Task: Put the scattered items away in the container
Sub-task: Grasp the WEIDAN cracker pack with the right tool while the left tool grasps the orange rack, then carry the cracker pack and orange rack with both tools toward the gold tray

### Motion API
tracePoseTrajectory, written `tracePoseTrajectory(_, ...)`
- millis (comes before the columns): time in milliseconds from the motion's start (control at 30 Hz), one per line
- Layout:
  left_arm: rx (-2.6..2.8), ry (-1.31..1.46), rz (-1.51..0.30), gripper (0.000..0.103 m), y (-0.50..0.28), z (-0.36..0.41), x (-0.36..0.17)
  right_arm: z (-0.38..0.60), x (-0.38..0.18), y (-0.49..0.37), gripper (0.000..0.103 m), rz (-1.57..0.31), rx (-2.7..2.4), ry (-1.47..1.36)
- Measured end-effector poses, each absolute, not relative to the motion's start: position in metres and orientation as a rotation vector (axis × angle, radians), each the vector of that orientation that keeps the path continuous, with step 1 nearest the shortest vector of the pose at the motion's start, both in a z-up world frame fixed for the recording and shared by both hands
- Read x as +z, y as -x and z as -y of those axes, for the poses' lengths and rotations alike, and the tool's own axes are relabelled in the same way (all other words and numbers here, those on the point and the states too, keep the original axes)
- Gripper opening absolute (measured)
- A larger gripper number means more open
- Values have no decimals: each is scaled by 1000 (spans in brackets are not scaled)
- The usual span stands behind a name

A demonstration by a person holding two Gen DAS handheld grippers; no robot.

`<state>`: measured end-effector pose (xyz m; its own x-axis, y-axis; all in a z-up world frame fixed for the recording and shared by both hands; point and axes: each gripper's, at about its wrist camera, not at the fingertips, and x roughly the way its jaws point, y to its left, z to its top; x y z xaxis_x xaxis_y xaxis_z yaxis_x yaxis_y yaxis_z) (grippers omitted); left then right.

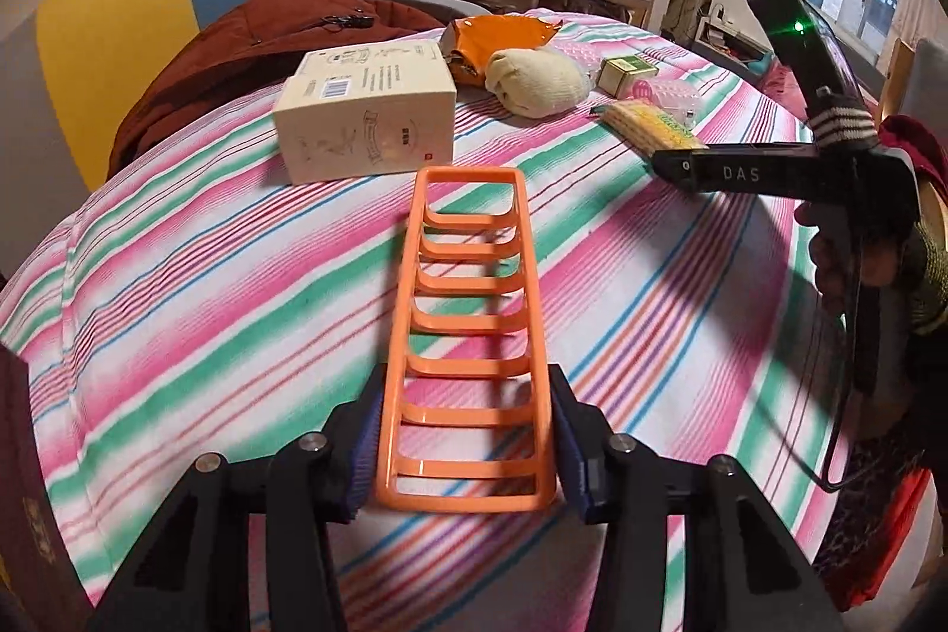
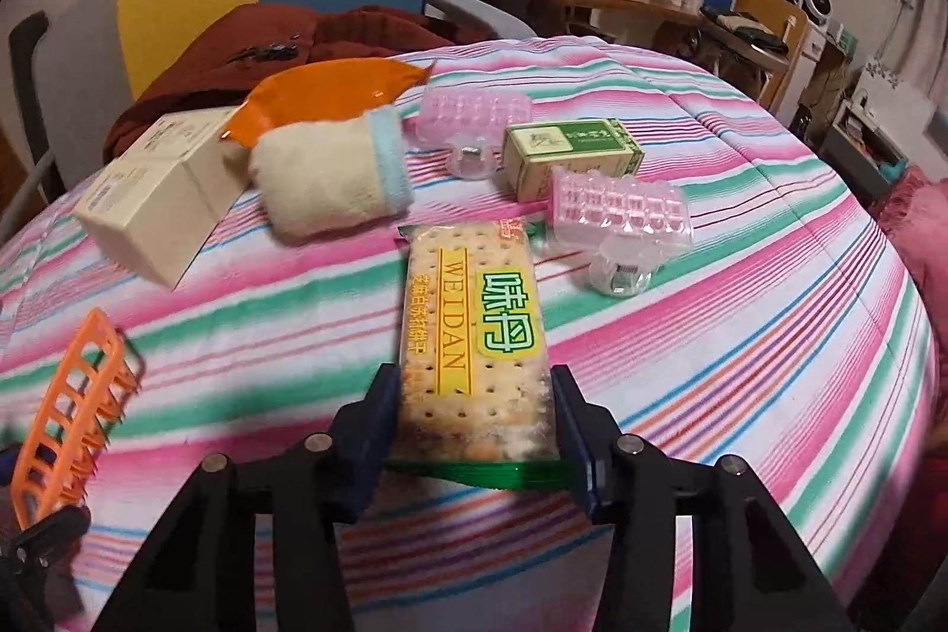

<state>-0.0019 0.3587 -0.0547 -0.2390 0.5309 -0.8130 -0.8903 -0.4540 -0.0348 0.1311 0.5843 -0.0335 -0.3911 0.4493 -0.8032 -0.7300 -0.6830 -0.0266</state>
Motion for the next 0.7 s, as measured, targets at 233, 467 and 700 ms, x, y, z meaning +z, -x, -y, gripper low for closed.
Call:
tracePoseTrajectory(233, 1901, 992, -510, 49, -7, -325, -53, -534, -32, -135, 50, -430, 2186, 1075)
tracePoseTrajectory(467, 1964, 993, -439, 49, -14, -288, -48, -466, -30, -126, 50, -434, 2304, 1075)
tracePoseTrajectory(700, 2047, 968, -373, 49, -17, -252, -31, -411, -19, -108, 50, -388, 2405, 1058)
